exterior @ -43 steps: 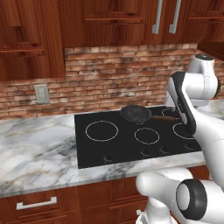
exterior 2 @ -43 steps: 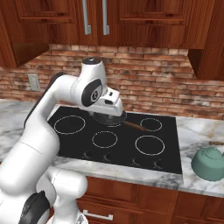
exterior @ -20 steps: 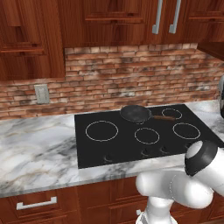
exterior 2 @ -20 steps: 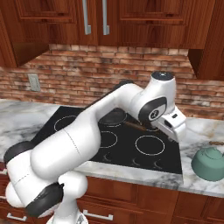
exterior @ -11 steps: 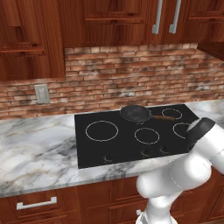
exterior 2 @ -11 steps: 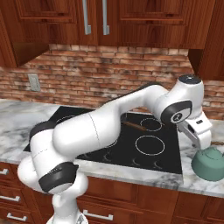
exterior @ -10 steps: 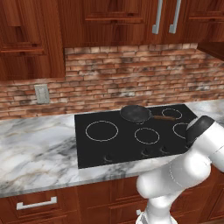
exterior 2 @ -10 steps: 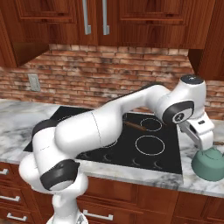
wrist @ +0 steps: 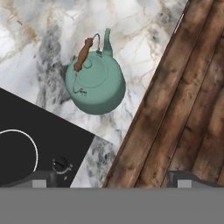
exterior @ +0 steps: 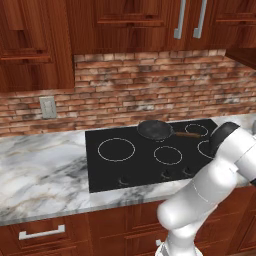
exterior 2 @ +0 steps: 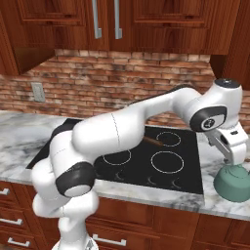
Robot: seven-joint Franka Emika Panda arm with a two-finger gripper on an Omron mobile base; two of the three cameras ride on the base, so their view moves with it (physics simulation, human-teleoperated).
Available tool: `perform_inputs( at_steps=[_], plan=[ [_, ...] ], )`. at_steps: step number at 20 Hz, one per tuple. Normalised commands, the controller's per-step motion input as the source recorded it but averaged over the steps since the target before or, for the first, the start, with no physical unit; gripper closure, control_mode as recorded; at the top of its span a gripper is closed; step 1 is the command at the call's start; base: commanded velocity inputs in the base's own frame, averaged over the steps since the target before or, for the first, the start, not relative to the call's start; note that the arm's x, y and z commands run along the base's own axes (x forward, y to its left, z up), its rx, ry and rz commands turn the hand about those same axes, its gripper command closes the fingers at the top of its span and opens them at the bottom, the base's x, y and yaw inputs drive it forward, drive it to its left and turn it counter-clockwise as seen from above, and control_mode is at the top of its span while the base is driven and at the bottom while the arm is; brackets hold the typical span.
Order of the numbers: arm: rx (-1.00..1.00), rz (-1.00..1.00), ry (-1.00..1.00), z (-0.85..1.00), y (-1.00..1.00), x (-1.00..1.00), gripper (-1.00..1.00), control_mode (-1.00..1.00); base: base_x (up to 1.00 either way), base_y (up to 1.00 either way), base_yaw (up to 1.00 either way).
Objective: Pick the kettle from the counter and place it on a stove burner. Then turn the burner on.
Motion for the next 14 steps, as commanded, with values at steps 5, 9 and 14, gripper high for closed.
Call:
perform_inputs(
  at_steps=[5, 9, 14],
  plan=[
    [-0.02, 0.00, 0.00, -0.22, 0.00, 0.01, -1.00, -1.00, 0.00, 0.00, 0.00],
    [-0.04, 0.00, 0.00, -0.24, 0.00, 0.04, -1.00, -1.00, 0.00, 0.00, 0.00],
    [-0.11, 0.00, 0.00, -0.39, 0.00, 0.12, -1.00, -1.00, 0.00, 0.00, 0.00]
  ],
)
